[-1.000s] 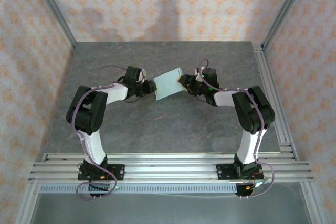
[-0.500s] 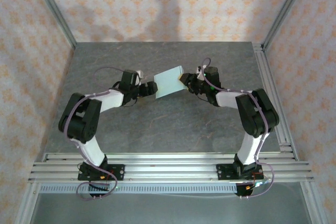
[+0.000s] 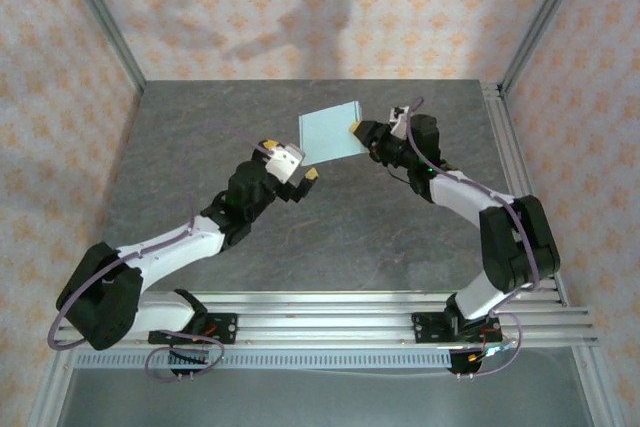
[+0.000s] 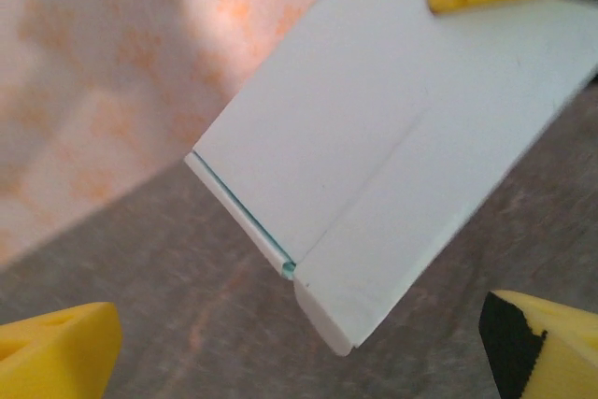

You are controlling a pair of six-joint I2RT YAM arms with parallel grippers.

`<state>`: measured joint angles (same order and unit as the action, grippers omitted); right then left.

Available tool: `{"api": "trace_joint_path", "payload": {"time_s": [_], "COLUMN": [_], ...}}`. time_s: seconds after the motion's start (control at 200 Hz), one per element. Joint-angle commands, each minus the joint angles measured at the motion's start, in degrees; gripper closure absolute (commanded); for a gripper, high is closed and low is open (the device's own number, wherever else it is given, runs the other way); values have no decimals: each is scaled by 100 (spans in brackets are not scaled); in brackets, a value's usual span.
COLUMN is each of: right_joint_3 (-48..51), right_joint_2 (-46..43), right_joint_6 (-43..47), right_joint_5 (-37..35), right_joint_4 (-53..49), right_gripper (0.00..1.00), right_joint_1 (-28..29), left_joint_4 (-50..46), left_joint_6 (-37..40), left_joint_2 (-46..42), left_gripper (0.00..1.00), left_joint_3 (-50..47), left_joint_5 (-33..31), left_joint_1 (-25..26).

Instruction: Fold the paper box

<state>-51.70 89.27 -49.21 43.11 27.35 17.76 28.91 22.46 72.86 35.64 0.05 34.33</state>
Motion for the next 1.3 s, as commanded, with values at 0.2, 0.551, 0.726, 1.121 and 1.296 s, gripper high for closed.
{"api": "trace_joint_path", "payload": {"time_s": [0.2, 0.551, 0.726, 1.121, 1.296], "right_joint_3": [-200, -103, -18, 314, 343], "right_joint_2": [-691, -829, -842, -804, -815], "right_joint_6": [-284, -906, -1026, -1635, -1679], "right_joint_5": [335, 662, 795, 865, 892], "right_joint_4": [-381, 137, 110, 569, 583], "right_gripper": [63, 63, 63, 65, 65], "right_joint_1": [-77, -77, -73, -62, -67], "left_joint_4": [1863, 2968, 3242, 3028, 2928], "left_joint_6": [2983, 4176, 4415, 4508, 4487], "left_joint_2": [276, 1012, 1271, 1456, 1415], "left_gripper": [0, 2, 10, 28, 38], "left_joint_3": [-331, -175, 44, 293, 291], "left_joint_5": [-1260, -1161, -1368, -1444, -1574], "left_joint_1": [345, 486, 540, 540, 529]}}
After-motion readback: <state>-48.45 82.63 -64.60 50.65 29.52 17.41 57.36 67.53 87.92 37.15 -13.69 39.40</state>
